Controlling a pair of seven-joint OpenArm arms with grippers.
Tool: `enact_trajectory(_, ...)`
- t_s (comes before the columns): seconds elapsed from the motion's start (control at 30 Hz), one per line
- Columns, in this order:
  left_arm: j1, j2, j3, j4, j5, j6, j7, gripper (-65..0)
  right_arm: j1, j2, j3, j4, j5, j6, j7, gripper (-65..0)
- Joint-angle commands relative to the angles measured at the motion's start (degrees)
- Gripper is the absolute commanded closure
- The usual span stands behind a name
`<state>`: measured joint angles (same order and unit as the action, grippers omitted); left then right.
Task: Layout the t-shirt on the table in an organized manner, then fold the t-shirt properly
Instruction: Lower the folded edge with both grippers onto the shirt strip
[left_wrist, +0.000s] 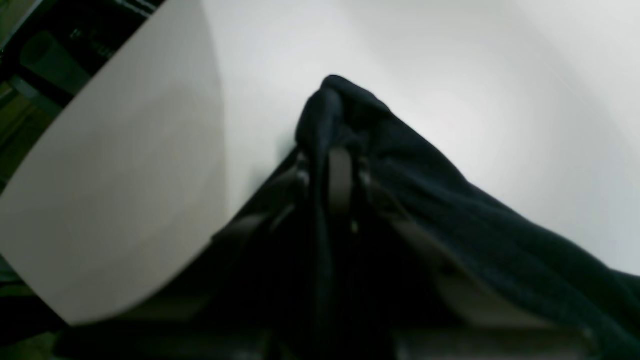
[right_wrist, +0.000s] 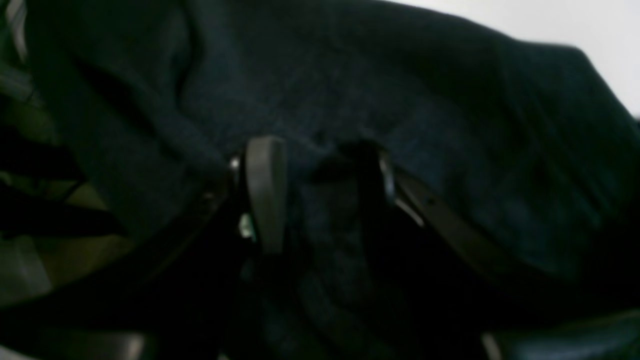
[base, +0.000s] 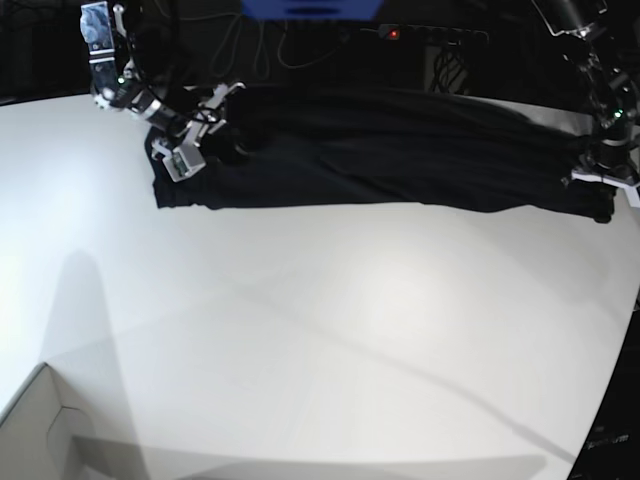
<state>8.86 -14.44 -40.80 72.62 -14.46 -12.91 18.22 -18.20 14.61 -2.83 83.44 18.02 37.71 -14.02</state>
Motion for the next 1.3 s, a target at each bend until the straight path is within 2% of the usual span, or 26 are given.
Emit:
enact_trajectory(0.0, -0.56, -1.17, -0.3, 0.83, -0.27, 0.12, -1.38, -0.5, 0.57, 0.73, 0.32, -1.46, -3.38, -1.98, -3.87, -24.5)
enact_trajectory(0.23, -0.73, -1.08, -0.3, 0.83, -0.27, 0.12, -1.29, -0.6, 6.37, 0.91, 0.32, -6.56, -3.38, -1.98, -4.04, -24.8)
enact_trajectory(0.3, -0.29, -1.08, -0.39, 1.45, -0.27, 0.12, -1.29, -1.4, 7.08, 1.7, 0.32, -6.65, -3.38, -1.98, -5.72, -24.8)
enact_trajectory(0.37, -0.2, -0.99, -0.39, 1.62, -0.44, 0.12, -1.29, -7.1, 7.87, 1.7, 0.32, -6.65, -3.38, -1.89, -7.82, -24.5)
enact_trajectory(0.5, -0.03, -1.08, -0.39, 1.62, -4.22, 0.2, -1.29, -28.7, 8.39, 1.61, 0.32, -6.21, -3.3, -1.8, -8.53, -24.4)
enact_trajectory(0.6, 1.47, -1.26, -2.15, 2.59, -7.48, 0.2, -1.29, -40.6, 8.31, 1.61, 0.15, -4.71, -3.3, -1.8, -8.88, -24.4)
enact_trajectory(0.77, 2.43, -0.99, -5.93, 5.58, -11.26, 0.2, -1.21, -42.7, 7.95, 1.52, 0.15, -1.99, -3.3, -1.8, -8.88, -24.4)
enact_trajectory(1.07, 4.19, -0.2, -6.11, 6.72, -11.34, 0.12, -1.12, -43.8, 7.78, 1.52, 0.06, -0.49, -3.3, -1.71, -8.88, -24.4)
enact_trajectory(1.13, 4.9, 1.29, -6.54, 8.3, -11.34, 0.12, -1.12, -50.7, 7.69, 1.52, 0.06, -0.49, -3.3, -1.71, -8.88, -24.4)
enact_trajectory(1.23, 7.18, 1.21, -5.93, 10.24, -11.34, 0.03, -1.12, -62.5, 7.69, 1.52, 0.06, -0.49, -3.3, -1.71, -8.97, -24.4)
enact_trajectory(1.27, 7.36, 1.21, -5.67, 10.41, -11.34, -1.03, -1.12, -65.0, 7.69, 1.52, 0.06, -0.49, -3.3, -1.71, -8.97, -24.4)
